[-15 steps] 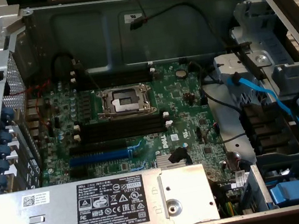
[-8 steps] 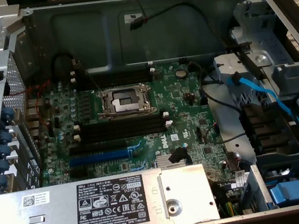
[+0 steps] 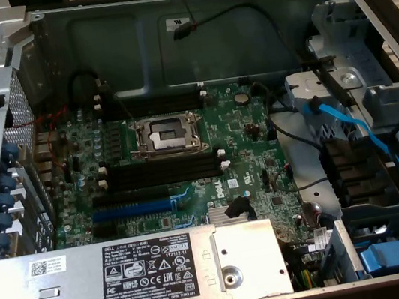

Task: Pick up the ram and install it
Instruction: 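Pick up the ram and move it above insertion slot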

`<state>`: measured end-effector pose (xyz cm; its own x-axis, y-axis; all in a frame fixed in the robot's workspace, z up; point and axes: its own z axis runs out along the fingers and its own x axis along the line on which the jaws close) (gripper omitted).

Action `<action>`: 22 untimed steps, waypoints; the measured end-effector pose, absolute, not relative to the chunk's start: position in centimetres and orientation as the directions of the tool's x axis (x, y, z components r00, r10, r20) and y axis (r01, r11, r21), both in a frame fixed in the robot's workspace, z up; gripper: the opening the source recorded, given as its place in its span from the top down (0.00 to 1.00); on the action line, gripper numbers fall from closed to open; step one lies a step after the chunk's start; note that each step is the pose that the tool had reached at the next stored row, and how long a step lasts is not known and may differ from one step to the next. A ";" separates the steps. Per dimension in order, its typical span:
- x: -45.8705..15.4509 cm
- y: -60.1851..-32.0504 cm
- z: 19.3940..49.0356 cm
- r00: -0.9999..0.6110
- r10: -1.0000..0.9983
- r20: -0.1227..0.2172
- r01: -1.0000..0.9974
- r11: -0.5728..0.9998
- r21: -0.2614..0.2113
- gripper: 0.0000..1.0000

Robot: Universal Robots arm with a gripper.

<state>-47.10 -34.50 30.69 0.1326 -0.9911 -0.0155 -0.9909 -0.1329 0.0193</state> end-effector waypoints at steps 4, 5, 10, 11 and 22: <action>-47.1 -34.5 30.0 0.133 -0.991 -0.015 -0.991 -0.133 0.019 0.90; -47.1 -34.5 29.8 0.133 -0.991 -0.016 -0.991 -0.133 0.019 0.90; -47.1 -34.5 28.9 0.133 -0.991 -0.016 -0.991 -0.133 0.019 0.90; -47.1 -34.5 28.7 0.133 -0.991 -0.016 -0.991 -0.133 0.019 0.90; -47.2 -34.5 26.7 0.133 -0.991 -0.016 -0.991 -0.133 0.019 0.90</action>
<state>-47.21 -34.50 26.67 0.1327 -0.9910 -0.0155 -0.9909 -0.1330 0.0194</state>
